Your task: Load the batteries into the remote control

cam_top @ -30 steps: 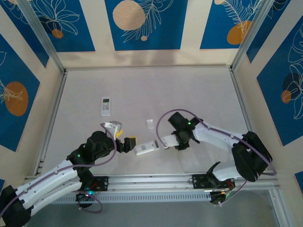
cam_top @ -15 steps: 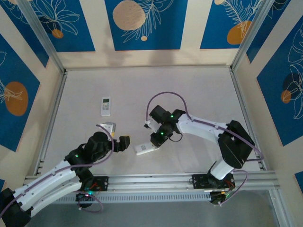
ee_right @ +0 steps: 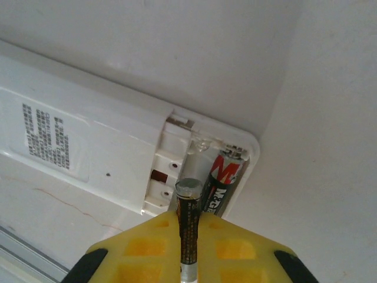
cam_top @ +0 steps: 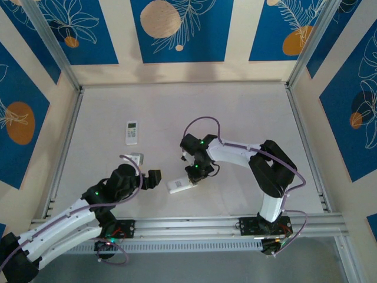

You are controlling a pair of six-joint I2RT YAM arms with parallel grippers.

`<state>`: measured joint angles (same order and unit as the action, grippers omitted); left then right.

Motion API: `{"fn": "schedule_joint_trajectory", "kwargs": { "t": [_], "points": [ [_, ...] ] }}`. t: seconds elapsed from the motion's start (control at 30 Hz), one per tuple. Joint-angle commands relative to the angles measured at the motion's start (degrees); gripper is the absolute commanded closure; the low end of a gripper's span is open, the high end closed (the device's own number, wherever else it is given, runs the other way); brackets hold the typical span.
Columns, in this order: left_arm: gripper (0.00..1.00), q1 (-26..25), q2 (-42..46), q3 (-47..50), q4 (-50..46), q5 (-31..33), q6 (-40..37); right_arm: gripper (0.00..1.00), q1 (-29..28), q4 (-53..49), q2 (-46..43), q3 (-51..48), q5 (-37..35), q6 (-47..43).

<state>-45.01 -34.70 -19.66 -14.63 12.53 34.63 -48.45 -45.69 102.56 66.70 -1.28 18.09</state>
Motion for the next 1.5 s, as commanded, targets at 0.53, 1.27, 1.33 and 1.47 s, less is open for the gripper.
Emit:
{"fn": "schedule_joint_trajectory", "kwargs": {
  "t": [0.53, 1.27, 1.33, 1.47],
  "points": [
    [0.07, 0.72, -2.54, -0.29, 0.04, -7.78, 1.83, 0.78, -1.21, -0.59, -0.93, 2.15, -0.65, 3.83],
    [0.27, -1.39, -29.22, -5.16, 7.23, -25.10, 11.27, 0.78, -1.21, 8.28, -4.62, -5.81, 2.66, 12.24],
    [0.28, -1.39, -30.06, -5.27, 7.62, -25.10, 11.55, 0.79, -1.21, 8.17, -4.14, -5.62, 2.47, 12.02],
    [0.32, -1.42, -31.92, -5.91, 7.68, -25.51, 11.38, 0.80, -1.33, 7.57, -3.59, -5.35, 1.76, 11.75]
  ]
}}
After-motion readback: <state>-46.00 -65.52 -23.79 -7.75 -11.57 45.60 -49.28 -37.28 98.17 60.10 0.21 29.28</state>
